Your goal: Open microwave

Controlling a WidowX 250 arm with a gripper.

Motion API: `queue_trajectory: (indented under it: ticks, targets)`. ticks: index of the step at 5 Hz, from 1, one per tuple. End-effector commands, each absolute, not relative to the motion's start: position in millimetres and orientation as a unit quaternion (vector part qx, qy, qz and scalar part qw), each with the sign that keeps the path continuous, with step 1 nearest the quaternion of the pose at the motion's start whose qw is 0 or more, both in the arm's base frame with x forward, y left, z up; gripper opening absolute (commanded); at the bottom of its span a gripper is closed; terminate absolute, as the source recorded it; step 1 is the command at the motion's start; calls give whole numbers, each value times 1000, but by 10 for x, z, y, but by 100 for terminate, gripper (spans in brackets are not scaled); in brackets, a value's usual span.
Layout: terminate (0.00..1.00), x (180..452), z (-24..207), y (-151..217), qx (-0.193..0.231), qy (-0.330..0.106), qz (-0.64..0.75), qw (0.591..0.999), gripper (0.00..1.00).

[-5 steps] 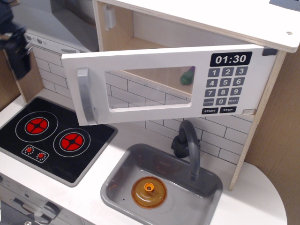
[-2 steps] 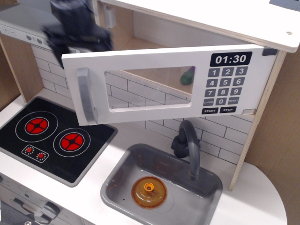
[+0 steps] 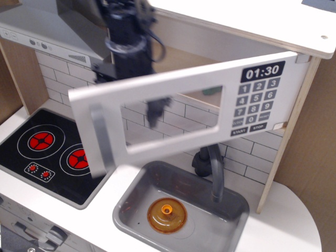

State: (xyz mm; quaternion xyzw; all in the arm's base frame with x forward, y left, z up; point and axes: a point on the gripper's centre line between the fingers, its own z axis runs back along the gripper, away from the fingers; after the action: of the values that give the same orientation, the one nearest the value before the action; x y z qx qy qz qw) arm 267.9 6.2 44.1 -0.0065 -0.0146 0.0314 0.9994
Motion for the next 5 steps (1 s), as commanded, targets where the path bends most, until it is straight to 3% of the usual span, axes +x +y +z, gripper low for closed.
queue_trajectory:
  ticks: [1, 3, 4, 5]
  targets:
    - [0, 2131, 646, -275, -11, -17, -30, 999, 100]
    - [0, 1867, 641, -648, -23, -5, -57, 998, 100]
    - [0, 1854, 686, -765, -23, 3, -58, 998, 100]
    - [0, 1936, 773, -741, -28, -15, -23, 999, 100]
